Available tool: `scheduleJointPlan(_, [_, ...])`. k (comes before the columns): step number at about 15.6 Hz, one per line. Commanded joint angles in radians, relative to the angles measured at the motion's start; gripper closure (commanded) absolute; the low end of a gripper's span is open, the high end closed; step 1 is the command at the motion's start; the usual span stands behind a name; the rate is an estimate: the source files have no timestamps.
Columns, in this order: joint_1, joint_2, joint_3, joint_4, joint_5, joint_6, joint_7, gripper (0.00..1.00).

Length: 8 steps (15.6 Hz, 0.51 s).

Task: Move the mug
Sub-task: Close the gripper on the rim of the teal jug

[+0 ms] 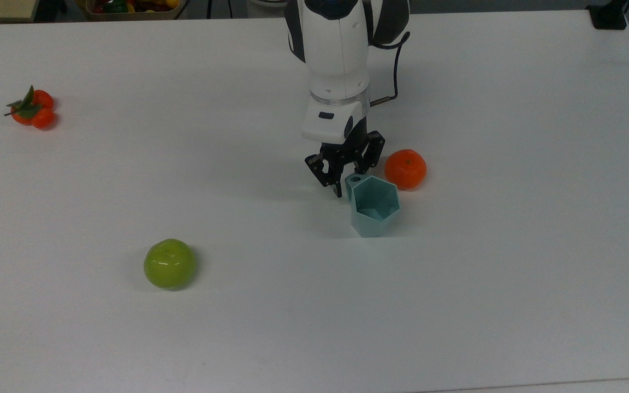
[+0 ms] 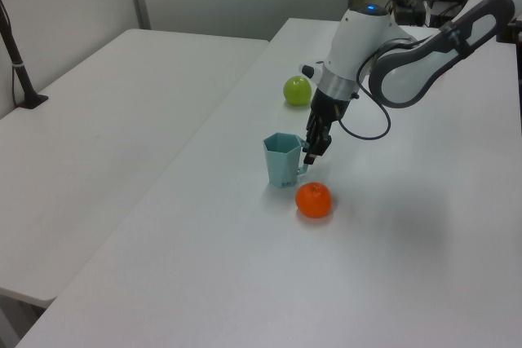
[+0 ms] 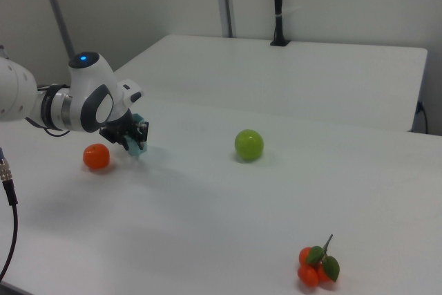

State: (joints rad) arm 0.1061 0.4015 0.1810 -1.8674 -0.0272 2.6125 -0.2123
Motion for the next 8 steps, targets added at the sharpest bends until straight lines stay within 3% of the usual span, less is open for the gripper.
scheduleJointPlan(1, [0.015, 0.003, -0.005, 0.005, -0.025, 0.017, 0.028, 0.63])
scheduleJointPlan(3, [0.017, 0.003, -0.005, 0.005, -0.025, 0.017, 0.028, 0.72])
scheduleJointPlan(7, [0.014, 0.003, 0.009, 0.001, -0.056, 0.015, 0.025, 0.98])
scheduleJointPlan(8, [0.015, 0.003, 0.009, 0.001, -0.056, 0.015, 0.025, 1.0])
